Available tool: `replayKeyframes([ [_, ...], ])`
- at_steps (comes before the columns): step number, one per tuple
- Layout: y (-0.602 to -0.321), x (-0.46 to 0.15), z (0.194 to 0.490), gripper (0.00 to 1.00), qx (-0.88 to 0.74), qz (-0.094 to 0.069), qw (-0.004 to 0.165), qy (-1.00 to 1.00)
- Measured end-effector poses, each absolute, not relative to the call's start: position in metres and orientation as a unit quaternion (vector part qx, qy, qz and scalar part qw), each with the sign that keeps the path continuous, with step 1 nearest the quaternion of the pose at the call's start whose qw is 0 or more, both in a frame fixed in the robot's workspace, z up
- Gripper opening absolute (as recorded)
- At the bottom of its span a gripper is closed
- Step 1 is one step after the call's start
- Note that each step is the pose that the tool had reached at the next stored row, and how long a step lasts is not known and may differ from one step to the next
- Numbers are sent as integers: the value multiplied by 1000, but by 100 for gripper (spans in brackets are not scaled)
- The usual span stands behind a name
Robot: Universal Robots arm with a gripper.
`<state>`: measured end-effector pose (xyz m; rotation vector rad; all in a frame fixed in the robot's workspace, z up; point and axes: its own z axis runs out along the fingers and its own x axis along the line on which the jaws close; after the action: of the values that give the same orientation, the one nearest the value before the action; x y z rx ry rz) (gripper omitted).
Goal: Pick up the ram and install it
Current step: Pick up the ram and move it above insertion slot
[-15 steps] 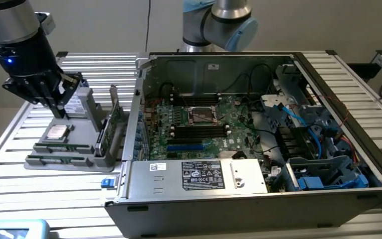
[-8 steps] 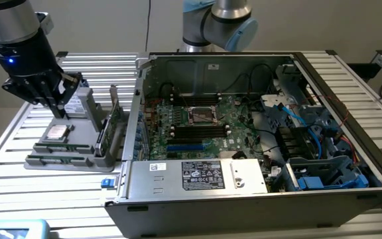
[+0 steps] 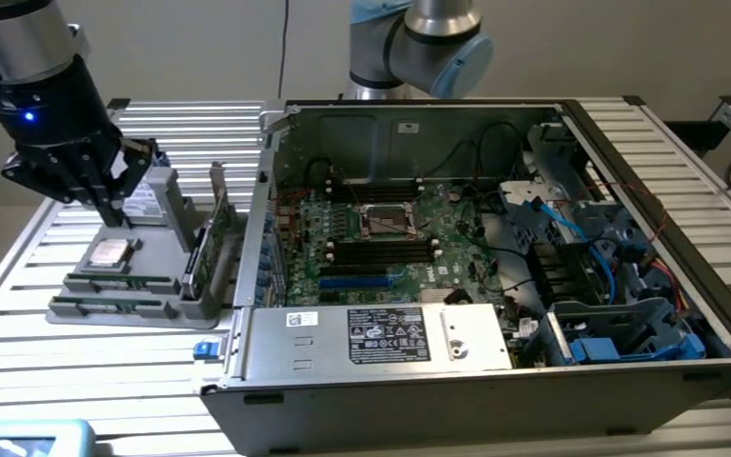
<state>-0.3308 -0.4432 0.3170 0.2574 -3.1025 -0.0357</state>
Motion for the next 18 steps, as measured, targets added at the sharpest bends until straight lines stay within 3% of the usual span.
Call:
replayKeyframes([
  [18, -443, -331, 316, 11, 244, -10, 16, -970],
])
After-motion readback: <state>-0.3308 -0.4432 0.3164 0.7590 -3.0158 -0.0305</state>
